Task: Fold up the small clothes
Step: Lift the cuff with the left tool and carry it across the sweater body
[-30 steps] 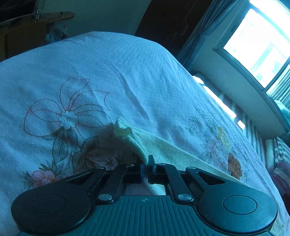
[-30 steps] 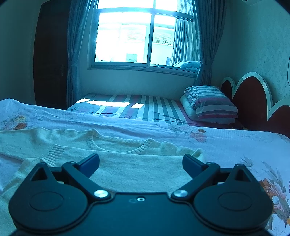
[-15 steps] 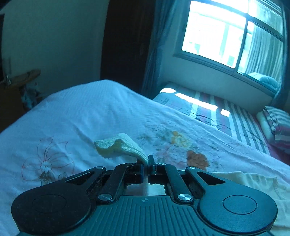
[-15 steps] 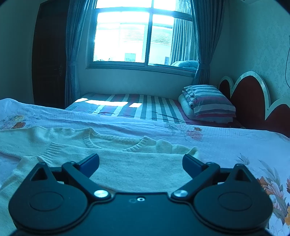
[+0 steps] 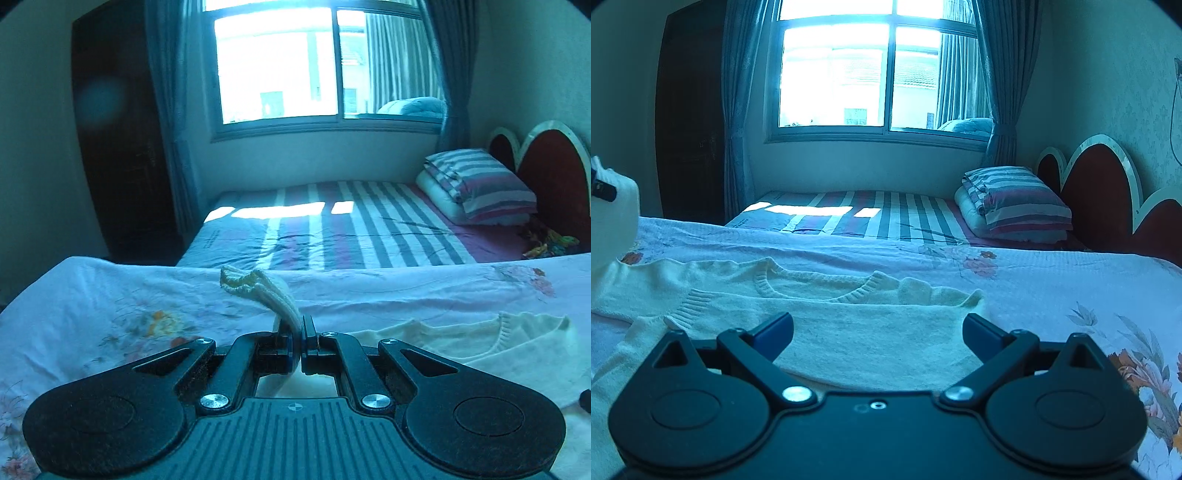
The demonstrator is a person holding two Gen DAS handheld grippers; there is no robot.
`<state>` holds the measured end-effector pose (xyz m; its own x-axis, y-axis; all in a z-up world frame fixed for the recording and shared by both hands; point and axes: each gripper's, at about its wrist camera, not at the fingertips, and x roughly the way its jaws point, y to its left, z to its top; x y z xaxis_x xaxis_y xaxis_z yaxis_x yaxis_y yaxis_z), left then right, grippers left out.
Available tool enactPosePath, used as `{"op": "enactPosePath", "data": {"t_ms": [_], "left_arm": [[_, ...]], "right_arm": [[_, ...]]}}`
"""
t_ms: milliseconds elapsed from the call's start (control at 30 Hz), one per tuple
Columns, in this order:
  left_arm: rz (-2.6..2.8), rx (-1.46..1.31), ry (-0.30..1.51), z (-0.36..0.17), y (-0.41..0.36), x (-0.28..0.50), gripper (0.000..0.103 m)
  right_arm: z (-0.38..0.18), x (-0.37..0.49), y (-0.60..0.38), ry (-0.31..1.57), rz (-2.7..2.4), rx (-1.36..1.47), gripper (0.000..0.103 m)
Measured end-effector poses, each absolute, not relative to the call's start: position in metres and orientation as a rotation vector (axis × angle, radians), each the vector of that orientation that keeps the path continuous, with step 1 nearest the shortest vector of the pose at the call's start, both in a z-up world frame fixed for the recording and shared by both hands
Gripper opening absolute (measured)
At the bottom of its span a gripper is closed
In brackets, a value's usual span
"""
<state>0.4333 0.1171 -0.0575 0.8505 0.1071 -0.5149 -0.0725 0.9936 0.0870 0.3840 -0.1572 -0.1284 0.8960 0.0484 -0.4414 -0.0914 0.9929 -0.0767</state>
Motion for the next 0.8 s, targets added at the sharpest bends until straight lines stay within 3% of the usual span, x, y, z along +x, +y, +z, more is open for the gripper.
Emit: {"op": "enactPosePath", "data": {"t_ms": [400,800], "left_arm": [[-0.132,0.185,0.583,-0.055,-0.055,0.452,0.003],[-0.166,0.206,0.62,-0.072,-0.081,0.449,0.004]], "right_arm": [[-0.133,0.386,-0.177,0.455,0.099,-0.083,0.098],[-0.116,0.397,-0.187,0.432,0.127,-0.148,0.097]]}}
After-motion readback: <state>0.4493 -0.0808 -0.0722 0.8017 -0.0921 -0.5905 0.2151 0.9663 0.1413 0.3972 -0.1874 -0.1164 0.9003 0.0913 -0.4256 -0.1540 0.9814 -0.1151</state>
